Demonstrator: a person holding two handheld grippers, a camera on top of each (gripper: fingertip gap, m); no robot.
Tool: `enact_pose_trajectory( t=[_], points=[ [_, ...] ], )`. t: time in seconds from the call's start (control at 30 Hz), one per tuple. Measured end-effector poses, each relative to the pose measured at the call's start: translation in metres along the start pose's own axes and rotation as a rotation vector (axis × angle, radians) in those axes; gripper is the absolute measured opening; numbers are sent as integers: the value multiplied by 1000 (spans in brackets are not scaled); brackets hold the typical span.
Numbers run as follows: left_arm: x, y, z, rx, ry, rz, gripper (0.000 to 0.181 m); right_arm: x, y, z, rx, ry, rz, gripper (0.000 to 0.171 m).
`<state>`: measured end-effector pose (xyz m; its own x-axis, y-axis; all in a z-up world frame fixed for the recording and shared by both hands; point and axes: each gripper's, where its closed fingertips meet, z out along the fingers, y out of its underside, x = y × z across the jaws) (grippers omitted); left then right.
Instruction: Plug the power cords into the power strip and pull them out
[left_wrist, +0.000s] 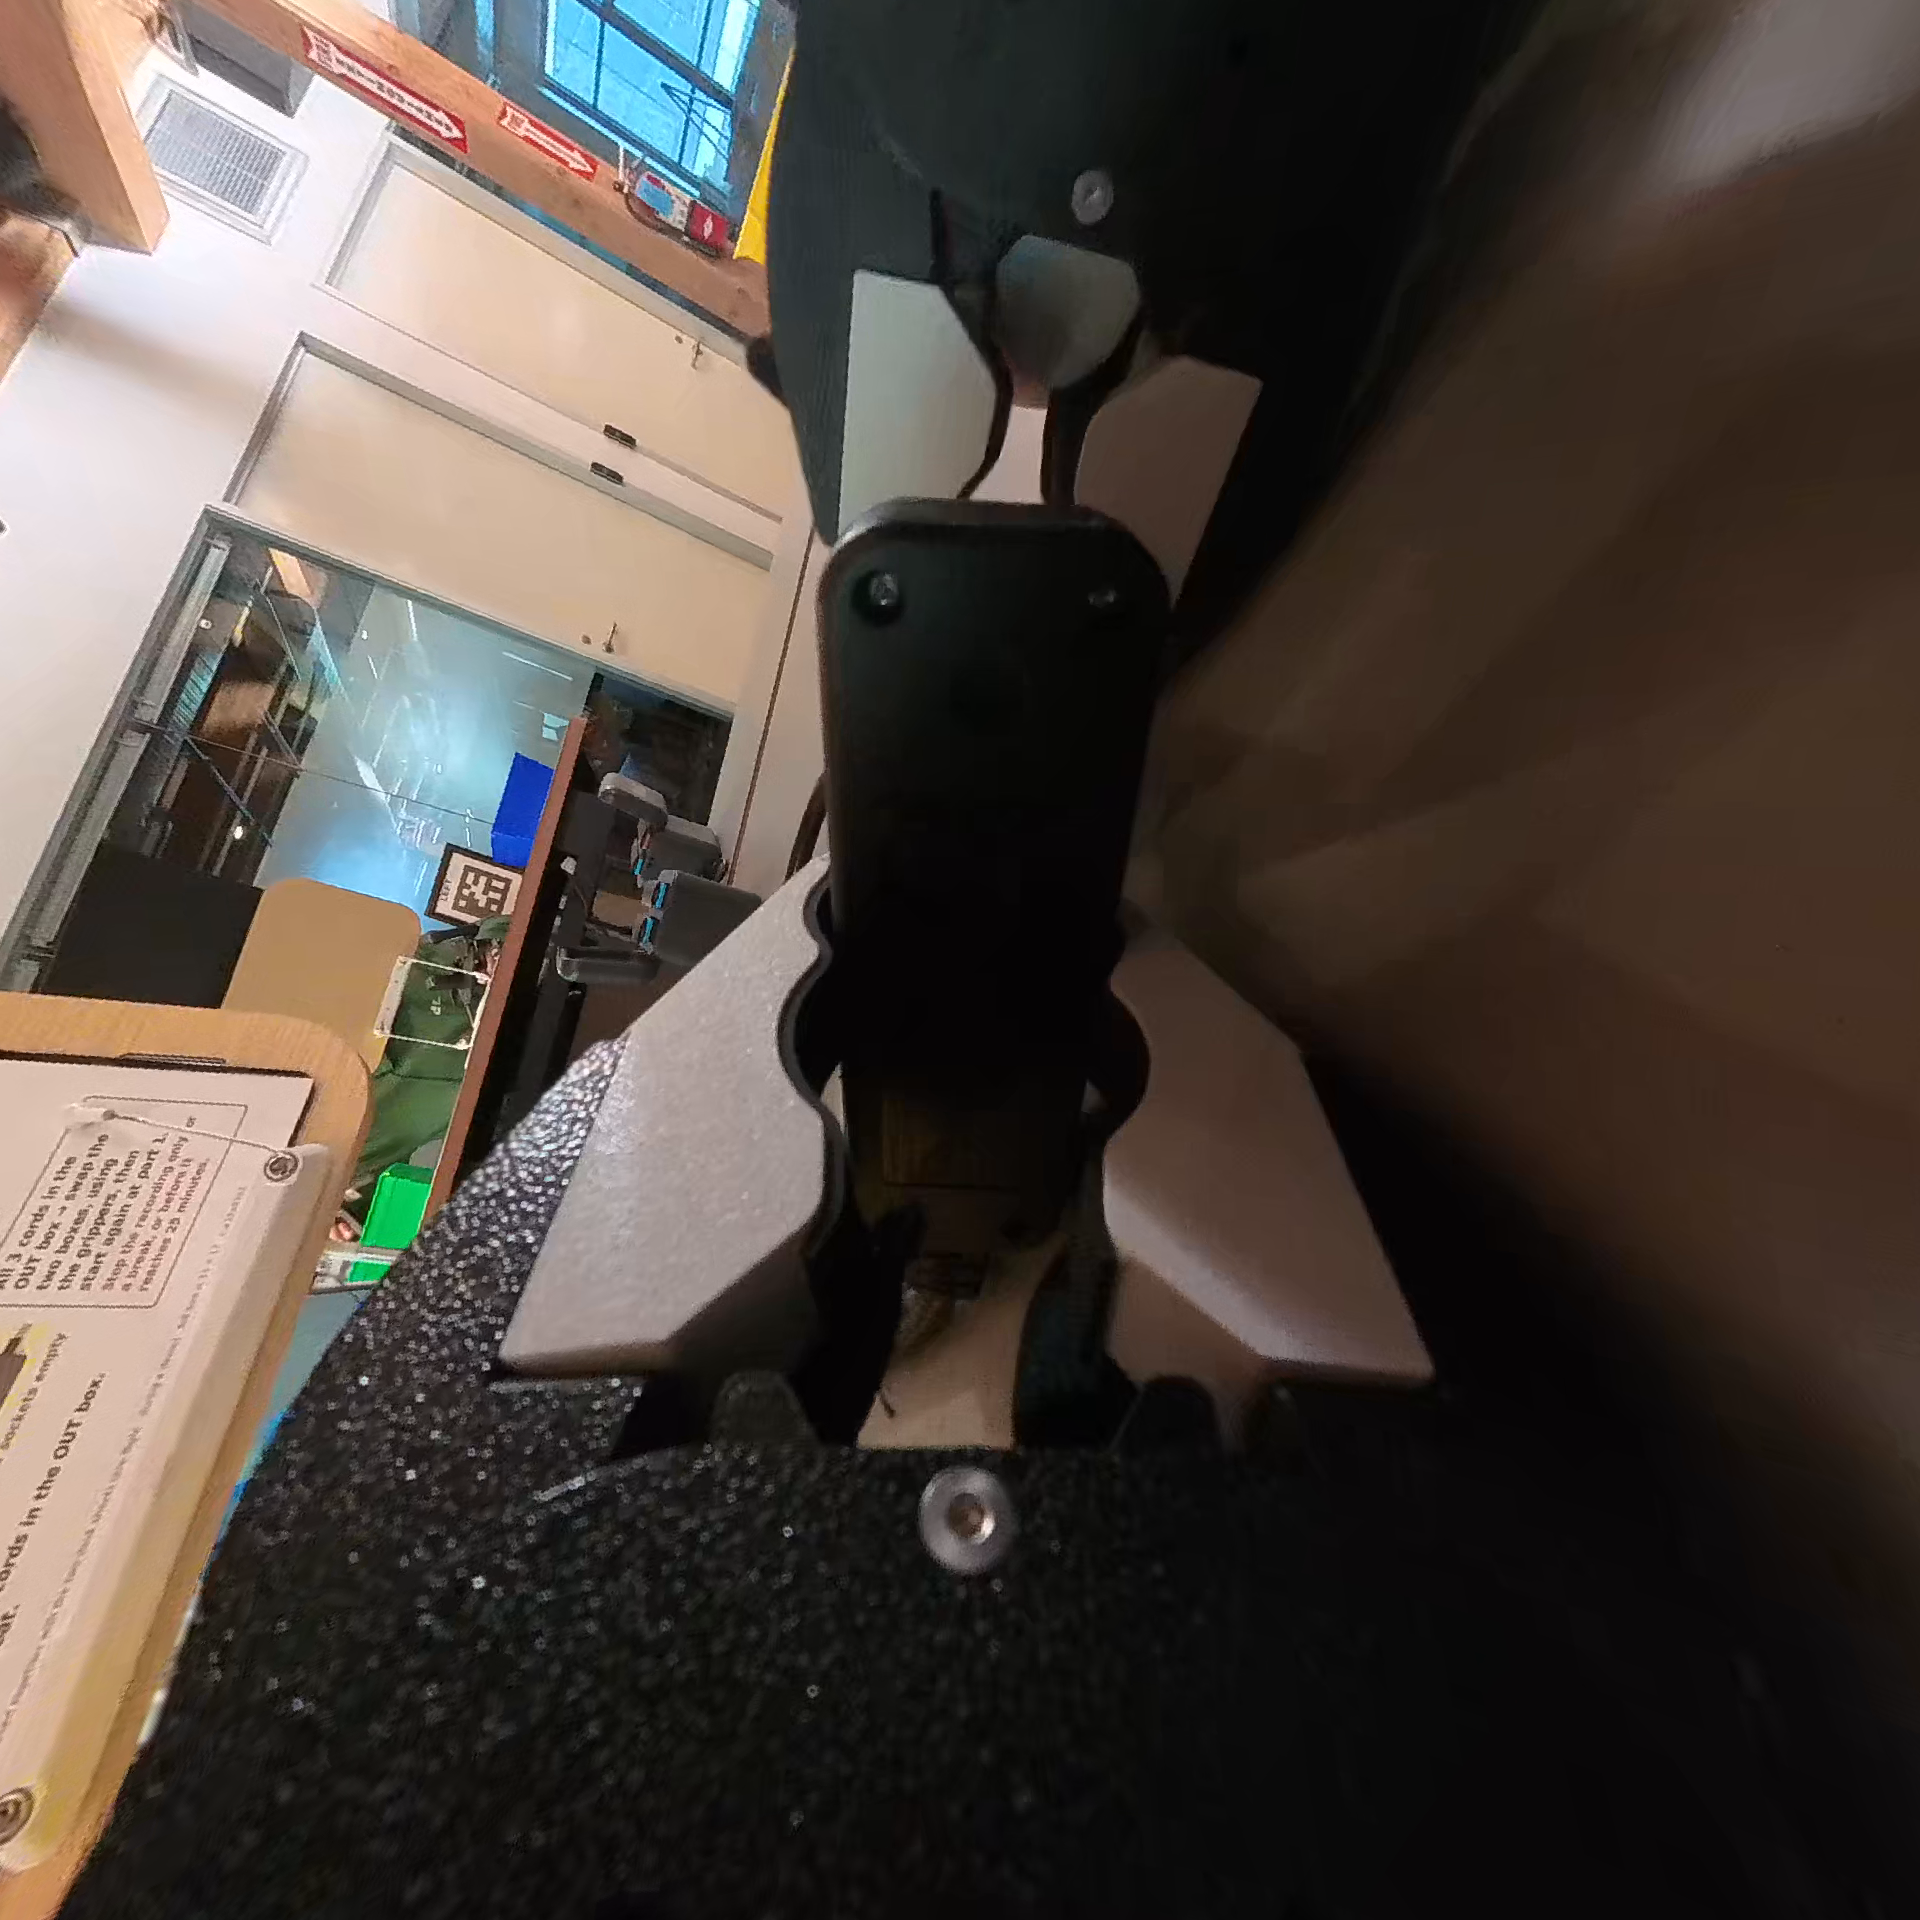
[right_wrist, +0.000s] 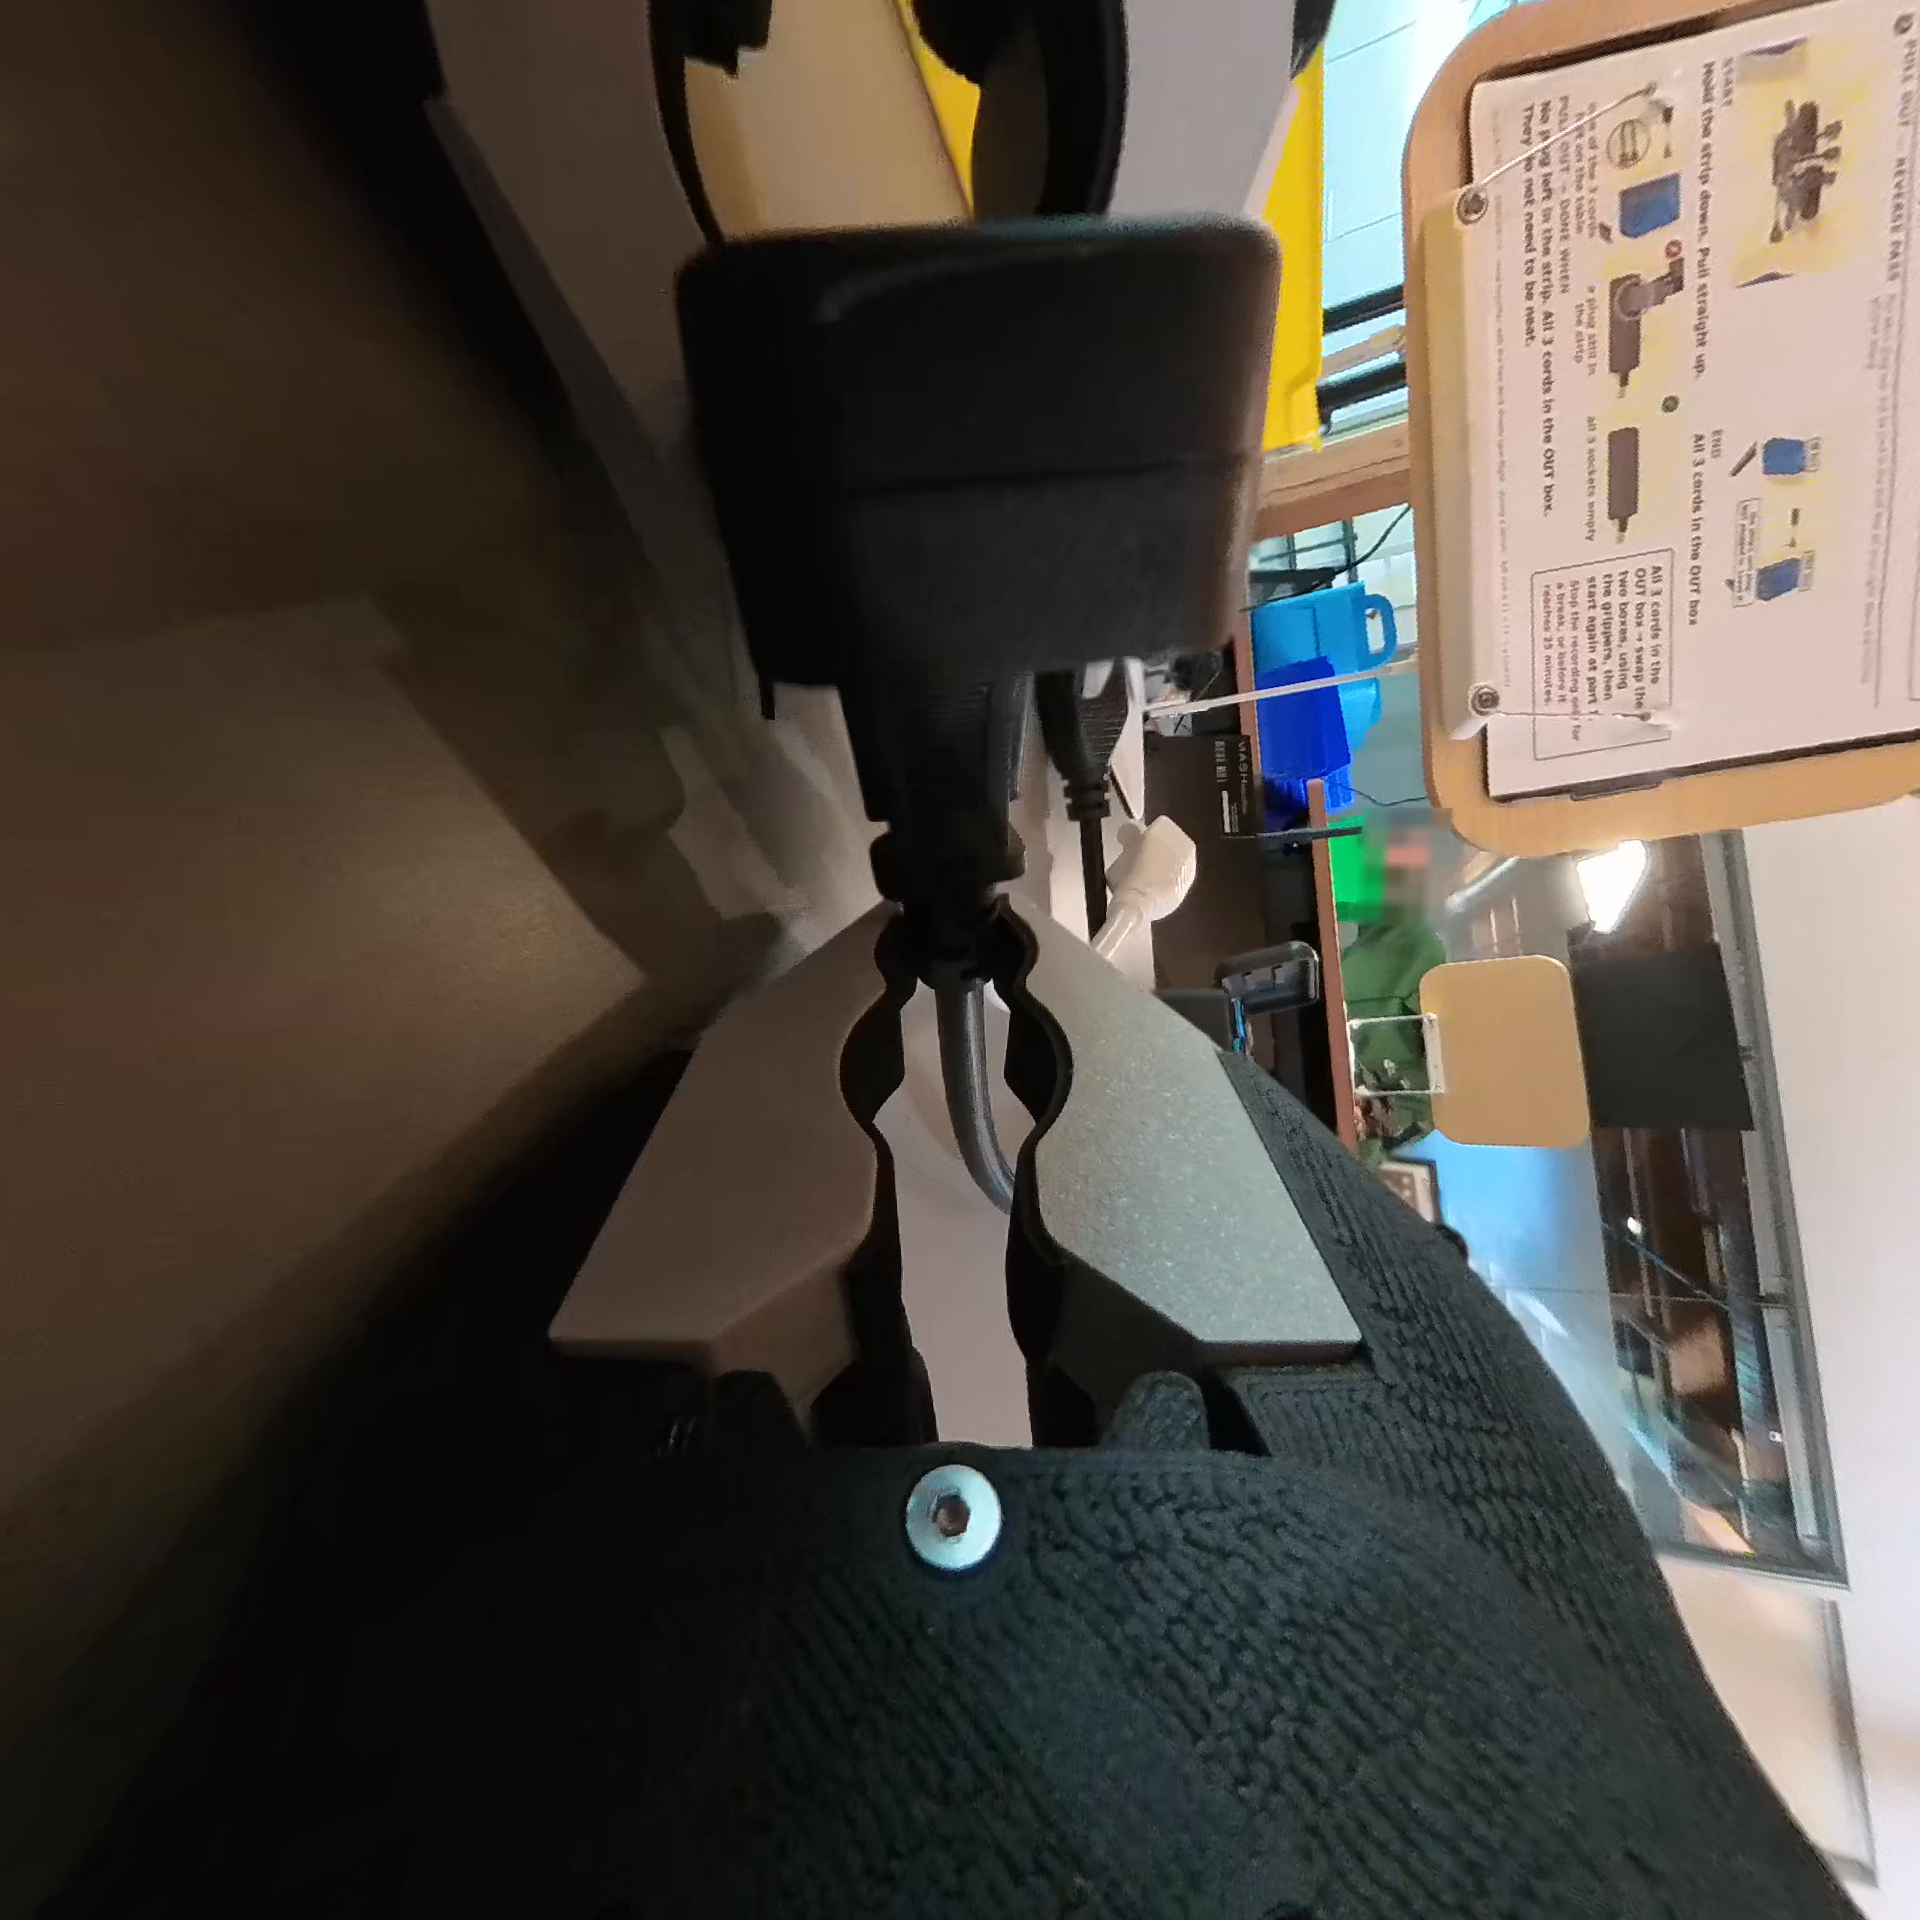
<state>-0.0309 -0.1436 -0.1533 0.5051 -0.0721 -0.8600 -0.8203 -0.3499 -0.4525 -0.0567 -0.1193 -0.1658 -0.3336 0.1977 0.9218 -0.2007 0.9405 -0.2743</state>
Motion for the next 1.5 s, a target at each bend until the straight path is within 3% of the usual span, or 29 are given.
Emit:
enact_pose_trajectory(
  t=[1.5],
  points=[
    [-2,-2,1,48,20,-41,43,-2,-5,6,57,-44,78,14]
  ],
)
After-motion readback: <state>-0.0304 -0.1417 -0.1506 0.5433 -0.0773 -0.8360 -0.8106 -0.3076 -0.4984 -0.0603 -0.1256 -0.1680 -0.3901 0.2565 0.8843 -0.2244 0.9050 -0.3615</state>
